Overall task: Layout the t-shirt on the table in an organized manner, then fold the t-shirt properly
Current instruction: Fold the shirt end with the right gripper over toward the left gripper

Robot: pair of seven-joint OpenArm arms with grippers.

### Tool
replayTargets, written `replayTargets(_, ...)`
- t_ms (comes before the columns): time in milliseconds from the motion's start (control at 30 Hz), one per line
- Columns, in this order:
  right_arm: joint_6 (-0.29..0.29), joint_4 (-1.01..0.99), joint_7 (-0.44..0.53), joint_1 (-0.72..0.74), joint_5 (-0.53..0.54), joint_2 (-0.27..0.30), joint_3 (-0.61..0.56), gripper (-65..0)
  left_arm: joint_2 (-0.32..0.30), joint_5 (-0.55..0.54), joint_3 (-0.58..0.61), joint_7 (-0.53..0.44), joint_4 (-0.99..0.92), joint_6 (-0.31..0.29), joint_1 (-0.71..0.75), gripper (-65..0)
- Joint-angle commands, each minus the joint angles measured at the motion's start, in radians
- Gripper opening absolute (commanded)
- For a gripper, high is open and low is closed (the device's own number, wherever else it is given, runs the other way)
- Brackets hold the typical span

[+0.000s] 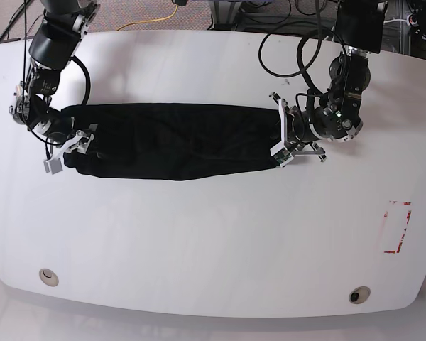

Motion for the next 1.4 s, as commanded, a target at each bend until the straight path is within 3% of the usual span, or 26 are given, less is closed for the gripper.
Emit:
replayTargets(0, -0.009, 0.006, -0.033, 0.003, -0.021, 0.019, -0.003, -39.0, -0.007, 0.028, 0.001, 0.052, -0.002, -0.006, 0.003, -65.0)
replayTargets(100, -0.009, 0.006, -0.033, 0.005, -0.021, 0.02, -0.003, -52.2, -0.007, 0.028, 0.001, 0.052, -0.002, -0.006, 0.003, -65.0)
replayTargets(300, -0.009, 0.055, -0.033, -0.001, -0.024, 0.02, -0.006, -52.8, -0.007, 0.028, 0.001, 0.052, -0.002, -0.006, 0.003, -65.0)
replayTargets(533, -0.009, 0.285, -0.062, -0.055, -0.021, 0.009, -0.007, -64.2, -0.007, 0.028, 0.003, 0.052, -0.002, -0.006, 0.003, -65.0)
replayTargets(800, -0.009, 0.581, -0.126, -0.109, -0.021, -0.046, -0.007, -65.0, -0.007, 0.028, 0.004, 0.052, -0.002, -0.006, 0.0, -65.0)
replayTargets(933, -0.014, 0.687, -0.169, -0.11, -0.026, -0.101, -0.007, -65.0, -0.006, 0.028, 0.006, 0.052, -0.002, -0.006, 0.0, -65.0)
replayTargets(1367, -0.083, 0.764, -0.203, -0.11, -0.023, -0.244, -0.119, -65.0, -0.001, 0.028, 0.009, 0.053, -0.002, -0.006, -0.003, -65.0)
